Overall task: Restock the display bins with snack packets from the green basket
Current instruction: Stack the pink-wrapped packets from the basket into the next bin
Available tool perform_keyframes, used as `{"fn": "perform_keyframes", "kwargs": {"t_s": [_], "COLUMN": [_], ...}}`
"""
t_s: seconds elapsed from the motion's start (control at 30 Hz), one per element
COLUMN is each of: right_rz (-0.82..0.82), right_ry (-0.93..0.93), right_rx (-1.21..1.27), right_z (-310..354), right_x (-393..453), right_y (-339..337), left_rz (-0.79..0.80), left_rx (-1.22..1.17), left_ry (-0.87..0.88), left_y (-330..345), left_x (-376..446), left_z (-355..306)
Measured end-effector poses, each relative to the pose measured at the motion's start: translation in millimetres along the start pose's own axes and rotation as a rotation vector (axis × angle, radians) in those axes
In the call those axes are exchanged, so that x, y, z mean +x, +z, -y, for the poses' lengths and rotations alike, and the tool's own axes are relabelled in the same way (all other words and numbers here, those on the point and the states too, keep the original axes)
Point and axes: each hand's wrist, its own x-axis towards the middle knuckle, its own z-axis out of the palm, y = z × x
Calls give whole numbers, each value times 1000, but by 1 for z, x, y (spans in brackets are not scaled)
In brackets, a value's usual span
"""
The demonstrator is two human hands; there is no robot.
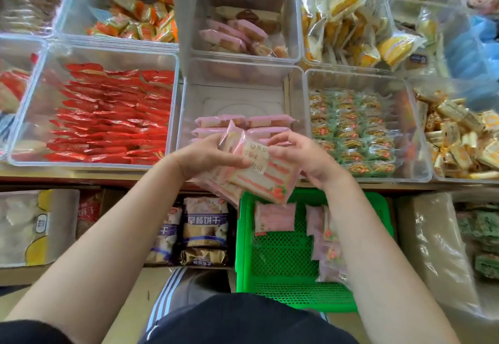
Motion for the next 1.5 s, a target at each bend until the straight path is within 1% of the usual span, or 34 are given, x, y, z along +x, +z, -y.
{"fn": "perform_keyframes", "kwargs": {"t_s": [0.03, 0.1, 0.17, 0.2, 0.3, 0.37, 0.4, 0.47, 0.5, 0.53, 0.57, 0.6, 0.63, 0.67, 0.7, 0.73, 0.8, 0.87, 0.93, 0.97, 1.03, 1.07, 1.13, 1.2, 1.3, 1.37, 1.43, 1.5], "right_rz": [50, 109, 86, 28, -199, -211, -181, -125, -114, -120, -160, -205, -267, -328, -403, -489, -629, -680, -684, -638, -505, -467, -465, -467, -380, -289, -235, -270], "right_ry": [33, 69, 71, 76, 109, 143, 160, 173, 161, 144, 120, 84, 43, -10, -75, -145, -313, -464, -514, -486, -356, -298, -237, -214, -155, -101, -71, -112], "right_rx": [-78, -127, -87, -2, 413, 572, 631, 727, 750, 759, 773, 784, 776, 731, 627, 459, -11, -502, -944, -1118, -1363, -1447, -1539, -1585, -1638, -1563, -1444, -1302], "right_z": [6, 17, 22, 22, 13, 6, 6, 4, 3, 4, 5, 8, 9, 13, 17, 22, 28, 32, 31, 27, 16, 10, 0, -2, 2, 2, 3, 6], "right_x": [5, 14, 22, 26, 41, 50, 53, 58, 62, 65, 69, 72, 78, 82, 86, 91, 105, 123, 144, 152, 159, 160, 161, 165, 174, 174, 167, 149], "right_y": [0, -2, -9, -13, -24, -26, -24, -20, -17, -14, -11, -10, -10, -11, -12, -13, -17, -17, -15, -13, -6, -3, 4, 10, 13, 10, 7, 9], "left_rz": [-7, -45, -120, -190, -405, -520, -586, -730, -804, -867, -892, -864, -800, -726, -664, -626, -595, -570, -559, -563, -584, -594, -614, -621, -623, -632, -630, -642], "left_rx": [20, 37, 5, -22, -19, 30, 122, 493, 704, 889, 1036, 1164, 1284, 1377, 1419, 1415, 1369, 1354, 1347, 1349, 1372, 1386, 1407, 1408, 1373, 1337, 1314, 1298], "left_ry": [-10, -13, -5, 4, 93, 240, 343, 538, 600, 618, 580, 479, 346, 224, 127, 60, -4, -31, -40, -38, -22, -13, 10, 15, 19, 54, 99, 137], "left_y": [-3, -14, -27, -35, -56, -60, -61, -63, -64, -66, -69, -71, -74, -76, -77, -79, -79, -77, -76, -76, -75, -73, -71, -71, -72, -69, -64, -57], "left_x": [2, 9, 17, 21, 36, 46, 52, 69, 80, 92, 103, 112, 121, 127, 132, 135, 139, 143, 146, 146, 148, 148, 150, 151, 150, 146, 140, 129], "left_z": [-4, -8, -9, -9, -16, -28, -35, -42, -42, -39, -34, -27, -18, -9, 1, 8, 16, 17, 17, 18, 22, 25, 30, 31, 33, 35, 36, 32]}}
